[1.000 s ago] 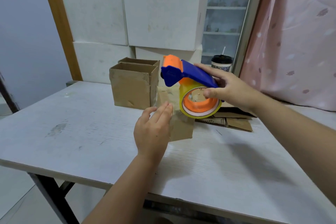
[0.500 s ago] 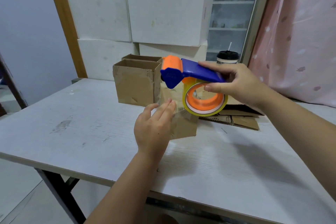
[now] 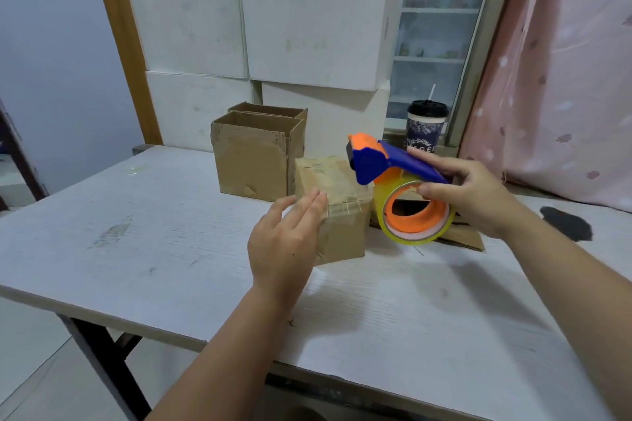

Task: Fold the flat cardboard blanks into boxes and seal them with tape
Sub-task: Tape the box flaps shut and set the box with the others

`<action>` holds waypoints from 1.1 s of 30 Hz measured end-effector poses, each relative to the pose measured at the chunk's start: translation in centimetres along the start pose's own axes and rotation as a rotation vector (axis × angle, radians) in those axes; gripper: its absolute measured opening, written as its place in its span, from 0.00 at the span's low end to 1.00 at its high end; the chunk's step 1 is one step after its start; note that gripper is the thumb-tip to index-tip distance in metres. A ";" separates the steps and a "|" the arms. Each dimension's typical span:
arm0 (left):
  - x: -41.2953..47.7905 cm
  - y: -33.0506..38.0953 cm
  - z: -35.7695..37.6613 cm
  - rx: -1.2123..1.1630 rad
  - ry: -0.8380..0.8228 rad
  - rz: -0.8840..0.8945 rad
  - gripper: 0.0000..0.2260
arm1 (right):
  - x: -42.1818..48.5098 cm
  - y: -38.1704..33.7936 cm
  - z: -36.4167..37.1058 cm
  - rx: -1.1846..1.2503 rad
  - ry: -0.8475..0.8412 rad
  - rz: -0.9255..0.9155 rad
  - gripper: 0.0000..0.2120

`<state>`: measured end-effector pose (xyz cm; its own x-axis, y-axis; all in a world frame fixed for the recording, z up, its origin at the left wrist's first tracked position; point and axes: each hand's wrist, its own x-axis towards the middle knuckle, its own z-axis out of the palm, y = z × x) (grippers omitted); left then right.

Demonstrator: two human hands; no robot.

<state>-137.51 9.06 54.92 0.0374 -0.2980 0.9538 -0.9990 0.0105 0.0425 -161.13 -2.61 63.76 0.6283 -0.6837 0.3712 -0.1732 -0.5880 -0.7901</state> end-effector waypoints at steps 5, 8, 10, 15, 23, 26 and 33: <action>0.0 0.2 -0.1 -0.066 -0.032 -0.008 0.10 | 0.1 0.8 -0.2 0.098 0.073 -0.021 0.31; -0.1 0.4 0.0 -0.114 -0.066 -0.040 0.12 | 0.4 0.1 -0.7 0.075 0.027 -0.064 0.31; 0.0 0.8 -0.1 -0.163 -0.086 -0.065 0.10 | 0.6 -0.6 -1.0 0.046 0.007 -0.080 0.29; 0.3 1.6 0.0 -0.245 -0.100 -0.059 0.06 | 1.6 -1.9 -2.0 -0.094 -0.052 -0.081 0.29; 0.5 1.1 0.2 -0.313 -0.086 -0.103 0.07 | 3.4 -0.9 -1.8 -0.010 -0.094 -0.027 0.28; 0.4 1.0 0.4 -0.312 -0.032 -0.096 0.03 | 3.6 0.3 -1.9 0.013 -0.111 -0.005 0.29; 0.8 1.3 0.5 -0.282 -0.006 -0.040 0.07 | 3.7 3.0 -1.4 0.174 -0.081 0.006 0.29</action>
<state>-138.78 8.31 55.59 0.0761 -0.3097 0.9478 -0.9511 0.2629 0.1623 -160.36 -7.49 63.42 0.6881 -0.6456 0.3314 -0.0474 -0.4956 -0.8672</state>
